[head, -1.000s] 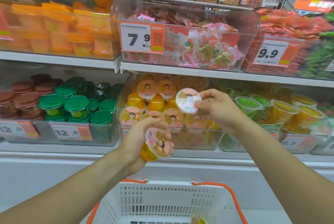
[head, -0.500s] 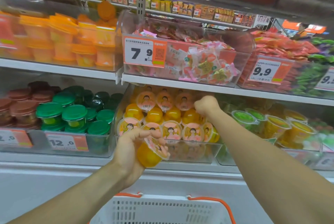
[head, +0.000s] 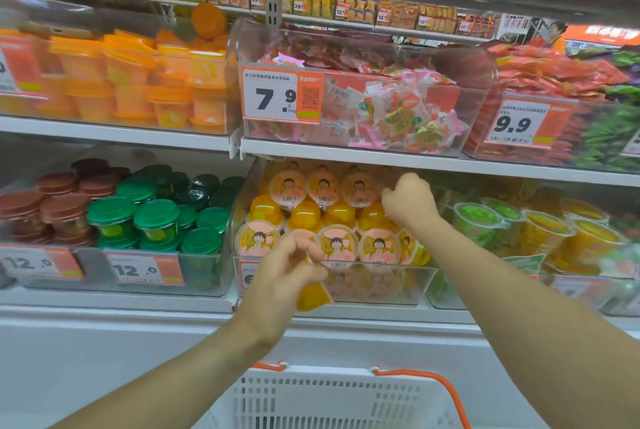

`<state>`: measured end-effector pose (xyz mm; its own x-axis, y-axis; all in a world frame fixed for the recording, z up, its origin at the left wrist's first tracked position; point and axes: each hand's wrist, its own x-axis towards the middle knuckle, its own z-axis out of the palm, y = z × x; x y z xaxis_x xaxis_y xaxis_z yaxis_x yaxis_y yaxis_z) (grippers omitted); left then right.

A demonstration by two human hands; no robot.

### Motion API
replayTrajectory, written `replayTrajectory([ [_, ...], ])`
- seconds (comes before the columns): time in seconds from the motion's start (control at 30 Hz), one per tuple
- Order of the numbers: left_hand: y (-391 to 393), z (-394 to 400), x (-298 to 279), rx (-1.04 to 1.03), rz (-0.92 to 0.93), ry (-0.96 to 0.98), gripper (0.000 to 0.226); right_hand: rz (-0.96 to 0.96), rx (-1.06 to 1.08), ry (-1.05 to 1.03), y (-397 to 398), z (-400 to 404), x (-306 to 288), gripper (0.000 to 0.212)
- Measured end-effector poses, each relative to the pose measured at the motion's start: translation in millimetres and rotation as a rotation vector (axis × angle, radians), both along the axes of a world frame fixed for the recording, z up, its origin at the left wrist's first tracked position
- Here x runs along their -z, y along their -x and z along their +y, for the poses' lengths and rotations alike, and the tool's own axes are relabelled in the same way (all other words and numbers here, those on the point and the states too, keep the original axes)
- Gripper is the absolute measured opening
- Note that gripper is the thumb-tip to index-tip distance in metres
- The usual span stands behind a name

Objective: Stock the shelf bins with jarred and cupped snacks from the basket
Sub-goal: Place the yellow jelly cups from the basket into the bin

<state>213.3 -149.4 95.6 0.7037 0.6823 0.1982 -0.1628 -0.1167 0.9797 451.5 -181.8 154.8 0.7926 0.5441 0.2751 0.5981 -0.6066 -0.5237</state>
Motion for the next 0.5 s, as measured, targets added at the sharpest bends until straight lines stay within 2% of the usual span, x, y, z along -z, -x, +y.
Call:
replayTrajectory([
  [0.03, 1.2, -1.5, 3.1, -0.013, 0.053, -0.186, 0.031, -0.042, -0.052, -0.104, 8.8, -8.2, 1.5, 0.020],
  [0.1, 2.3, -2.1, 6.4, -0.069, 0.088, -0.373, 0.034, 0.006, -0.226, -0.168, 31.5, -26.8, 4.6, 0.026],
  [0.13, 2.1, -2.0, 7.5, -0.107, 0.070, -0.433, 0.033, 0.136, -0.328, -0.151, 43.2, -36.3, 6.7, 0.032],
  [0.2, 1.0, -0.7, 8.7, -0.181, 0.026, -0.566, 0.031, 0.547, -0.499, -0.015, 58.5, -52.6, 10.2, 0.038],
  [0.23, 0.4, 0.9, 9.2, -0.201, 0.006, -0.632, 0.032, 0.748, -0.570, 0.054, 62.3, -58.2, 12.4, 0.039],
  [0.3, -0.9, 3.1, 8.6, -0.200, -0.018, -0.737, 0.035, 1.067, -0.677, 0.015, 65.3, -66.8, 20.2, 0.029],
  [0.4, -3.4, 1.4, 6.0, -0.127, -0.053, -0.859, 0.041, 1.308, -0.722, -0.166, 68.8, -76.5, 30.5, 0.014],
  [0.5, -8.0, -1.8, 4.8, -0.092, -0.082, -0.899, 0.046, 1.436, -0.711, -0.266, 72.7, -86.3, 33.9, 0.023],
])
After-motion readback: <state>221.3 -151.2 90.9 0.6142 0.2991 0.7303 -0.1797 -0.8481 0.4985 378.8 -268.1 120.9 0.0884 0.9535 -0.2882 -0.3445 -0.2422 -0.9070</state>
